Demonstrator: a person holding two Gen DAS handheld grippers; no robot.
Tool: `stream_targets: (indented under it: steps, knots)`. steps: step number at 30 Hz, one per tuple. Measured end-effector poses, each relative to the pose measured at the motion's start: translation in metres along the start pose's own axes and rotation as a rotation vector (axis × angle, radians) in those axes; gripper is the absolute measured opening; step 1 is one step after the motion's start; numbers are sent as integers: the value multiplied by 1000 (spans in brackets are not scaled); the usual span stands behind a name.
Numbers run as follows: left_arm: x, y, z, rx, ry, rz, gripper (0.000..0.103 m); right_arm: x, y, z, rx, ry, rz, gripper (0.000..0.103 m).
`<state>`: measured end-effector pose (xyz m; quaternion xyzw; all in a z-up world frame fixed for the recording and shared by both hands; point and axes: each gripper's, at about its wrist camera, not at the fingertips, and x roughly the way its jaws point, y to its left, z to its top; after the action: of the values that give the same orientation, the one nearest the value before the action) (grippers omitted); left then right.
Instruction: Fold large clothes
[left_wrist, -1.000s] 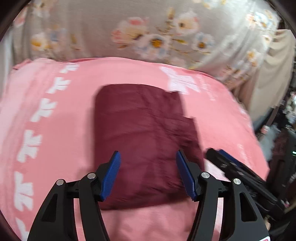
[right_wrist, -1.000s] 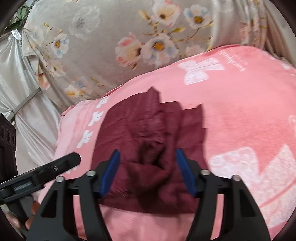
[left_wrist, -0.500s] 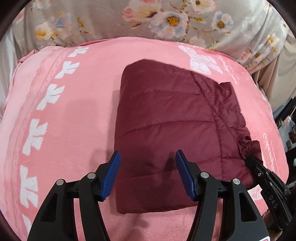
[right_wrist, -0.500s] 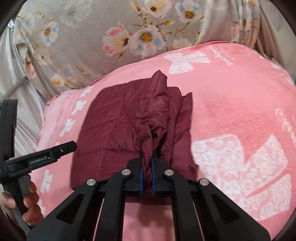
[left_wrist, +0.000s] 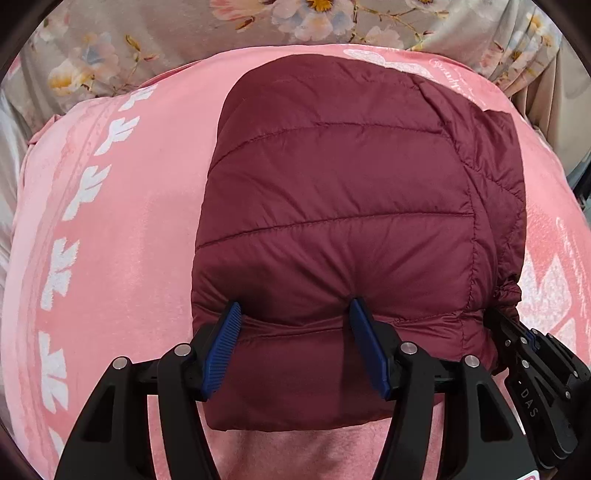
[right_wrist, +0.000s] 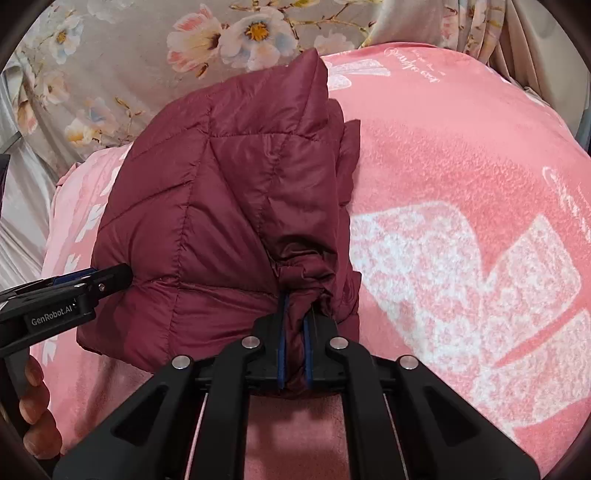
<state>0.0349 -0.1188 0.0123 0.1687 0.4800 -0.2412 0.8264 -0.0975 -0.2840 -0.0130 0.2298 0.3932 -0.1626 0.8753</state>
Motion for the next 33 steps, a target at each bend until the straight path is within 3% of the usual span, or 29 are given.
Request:
stream_targets:
  steps: [25, 29, 33]
  knots:
    - [26, -17, -3, 40, -24, 90, 59, 20, -16, -6, -1, -11, 62, 5]
    - [18, -16, -10, 42, -44, 66, 59, 15, -28, -4, 42, 2, 114, 6]
    - [-2, 7, -4, 8, -29, -45, 59, -7, -43, 3, 112, 14, 139, 17]
